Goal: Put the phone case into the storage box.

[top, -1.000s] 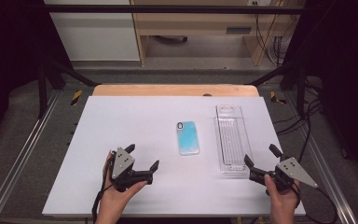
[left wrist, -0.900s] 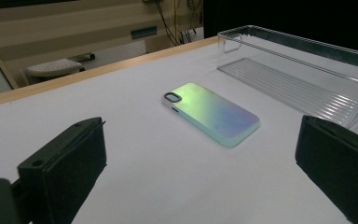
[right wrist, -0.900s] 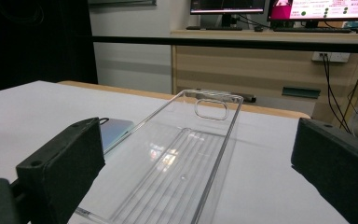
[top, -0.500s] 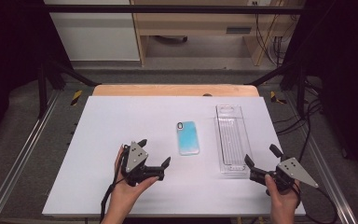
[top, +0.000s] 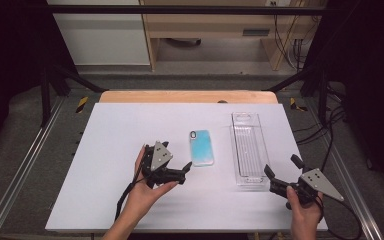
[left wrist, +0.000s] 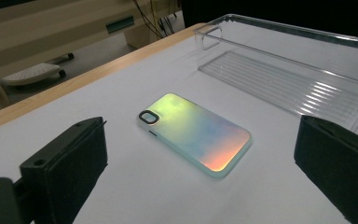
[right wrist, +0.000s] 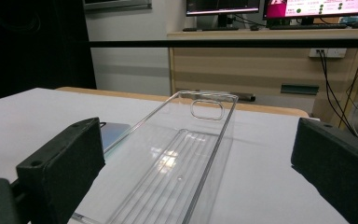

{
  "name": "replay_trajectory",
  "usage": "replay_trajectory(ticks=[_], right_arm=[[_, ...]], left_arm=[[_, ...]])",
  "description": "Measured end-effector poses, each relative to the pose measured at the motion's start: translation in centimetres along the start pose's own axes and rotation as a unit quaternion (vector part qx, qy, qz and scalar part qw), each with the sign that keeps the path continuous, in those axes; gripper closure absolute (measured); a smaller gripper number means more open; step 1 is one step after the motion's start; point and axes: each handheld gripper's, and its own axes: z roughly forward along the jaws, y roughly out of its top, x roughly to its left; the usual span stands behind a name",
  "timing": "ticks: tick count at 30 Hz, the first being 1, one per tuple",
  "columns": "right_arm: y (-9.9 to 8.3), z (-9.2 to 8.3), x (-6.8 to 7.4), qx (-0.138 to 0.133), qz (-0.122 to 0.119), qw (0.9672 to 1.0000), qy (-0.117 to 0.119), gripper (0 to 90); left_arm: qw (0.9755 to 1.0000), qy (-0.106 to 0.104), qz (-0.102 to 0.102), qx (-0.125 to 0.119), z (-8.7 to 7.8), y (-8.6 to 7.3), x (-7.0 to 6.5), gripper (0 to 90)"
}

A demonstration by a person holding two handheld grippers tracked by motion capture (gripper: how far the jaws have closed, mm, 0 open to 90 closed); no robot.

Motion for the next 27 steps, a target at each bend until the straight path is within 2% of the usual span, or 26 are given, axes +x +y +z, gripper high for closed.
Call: replay_trajectory(ticks=[3, 6, 9, 15, 16, 19, 21, 23, 27], right_arm=[[0.0, 0.0, 0.0, -0.001, 0.001, 1.0, 0.0, 2.8], [0.0, 0.0, -0.1, -0.001, 0.003, 1.0, 0.0, 2.8], [0.0, 0.0, -0.1, -0.001, 0.002, 1.0, 0.0, 2.8], [0.0, 0.2, 0.1, -0.001, 0.005, 1.0, 0.005, 2.8], [0.0, 0.2, 0.2, 0.0, 0.003, 1.0, 0.006, 2.7], [-0.1, 0.4, 0.4, 0.004, -0.004, 0.9999, 0.009, 2.7], [-0.2, 0.6, 0.5, 0.006, -0.005, 0.9999, 0.011, 2.7], [-0.2, 0.7, 0.7, 0.009, -0.007, 0.9999, 0.011, 2.7], [-0.2, 0.7, 1.0, 0.011, -0.011, 0.9998, 0.012, 2.7]], left_arm=[[0.9998, -0.012, -0.012, 0.007, 1.0, 0.0, 0.3, 2.2], [0.9997, -0.018, -0.014, 0.013, 1.8, 0.0, 0.8, 2.3], [0.9991, -0.027, -0.028, 0.015, 2.6, 0.1, 1.5, 3.3], [0.9985, -0.04, -0.03, 0.021, 4.3, 0.6, 3.1, 7.5], [0.9987, -0.039, -0.022, 0.025, 4.5, 0.7, 3.2, 9.1], [0.9982, -0.043, -0.024, 0.032, 5.3, 0.7, 3.2, 11.9], [0.9982, -0.046, -0.016, 0.035, 6.0, 0.7, 3.1, 14.5], [0.998, -0.05, -0.017, 0.036, 6.5, 0.7, 3.0, 19.6], [0.9979, -0.047, -0.015, 0.041, 7.3, 0.8, 3.0, 33.0]])
